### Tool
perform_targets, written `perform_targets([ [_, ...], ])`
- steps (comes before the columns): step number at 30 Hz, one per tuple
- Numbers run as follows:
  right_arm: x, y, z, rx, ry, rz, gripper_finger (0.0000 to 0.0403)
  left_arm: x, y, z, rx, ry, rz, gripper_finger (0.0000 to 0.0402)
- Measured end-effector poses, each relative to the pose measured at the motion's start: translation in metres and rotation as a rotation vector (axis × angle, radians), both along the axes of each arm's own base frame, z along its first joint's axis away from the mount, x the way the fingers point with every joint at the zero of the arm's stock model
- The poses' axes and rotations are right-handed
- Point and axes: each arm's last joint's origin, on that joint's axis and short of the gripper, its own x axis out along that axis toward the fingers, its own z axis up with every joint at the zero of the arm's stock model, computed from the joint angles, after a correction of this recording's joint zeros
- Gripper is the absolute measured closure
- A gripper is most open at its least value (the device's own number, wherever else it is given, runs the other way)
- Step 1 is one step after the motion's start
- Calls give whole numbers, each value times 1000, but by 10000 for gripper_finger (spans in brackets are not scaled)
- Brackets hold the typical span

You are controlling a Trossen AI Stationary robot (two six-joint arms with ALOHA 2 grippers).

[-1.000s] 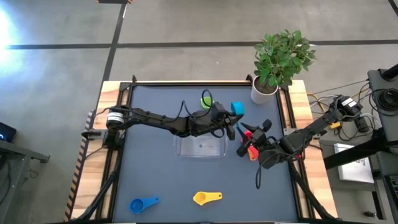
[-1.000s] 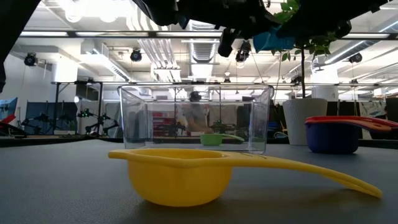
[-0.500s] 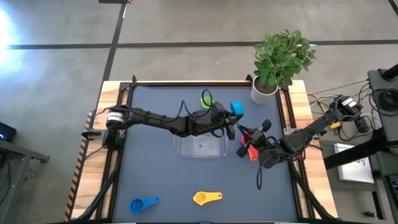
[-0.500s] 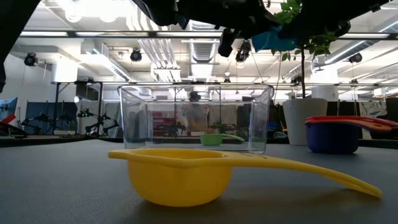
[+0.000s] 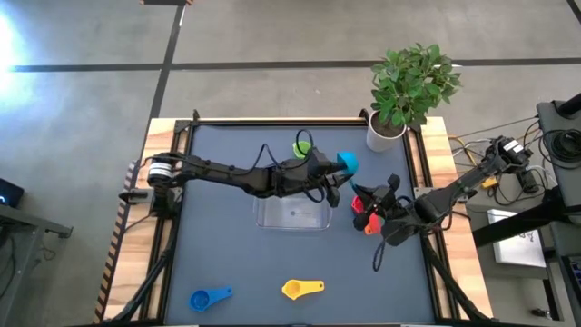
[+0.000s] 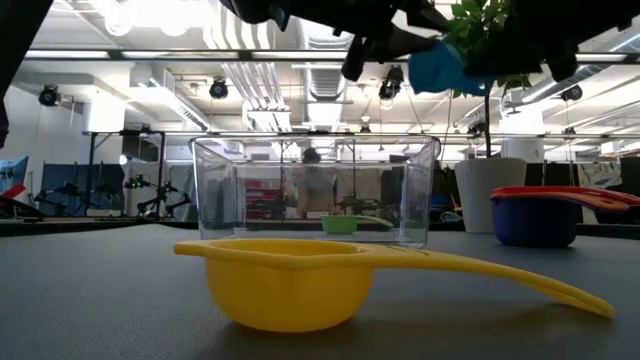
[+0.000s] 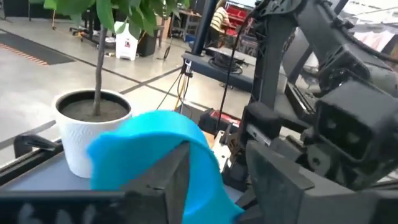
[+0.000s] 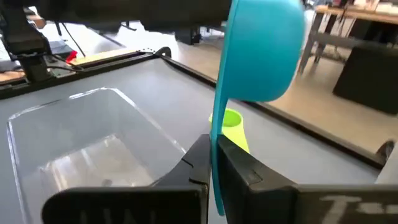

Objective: Nest measuring cups in basket
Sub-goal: Stack the light blue measuring cup on top of the red measuring cup

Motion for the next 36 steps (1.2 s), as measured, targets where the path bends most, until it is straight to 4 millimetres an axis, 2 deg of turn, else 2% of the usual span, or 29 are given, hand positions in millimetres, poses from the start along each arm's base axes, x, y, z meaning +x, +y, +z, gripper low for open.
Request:
perform_targets([
  [7, -19, 14, -11, 131, -76, 50, 395, -14, -8, 21, 74, 40, -19, 207],
  [16, -52, 37, -35, 343, -239, 123, 395, -35, -32, 41, 184, 76, -86, 196],
  [22, -70, 44, -50, 529, -368, 131, 395, -54, -35, 39, 204, 81, -101, 196],
  [26, -78, 47, -57, 621, -441, 129, 395, -72, -33, 30, 200, 34, -95, 196],
  [36, -85, 40, -85, 772, -539, 52, 395, -115, -28, 6, 164, -45, -87, 196],
])
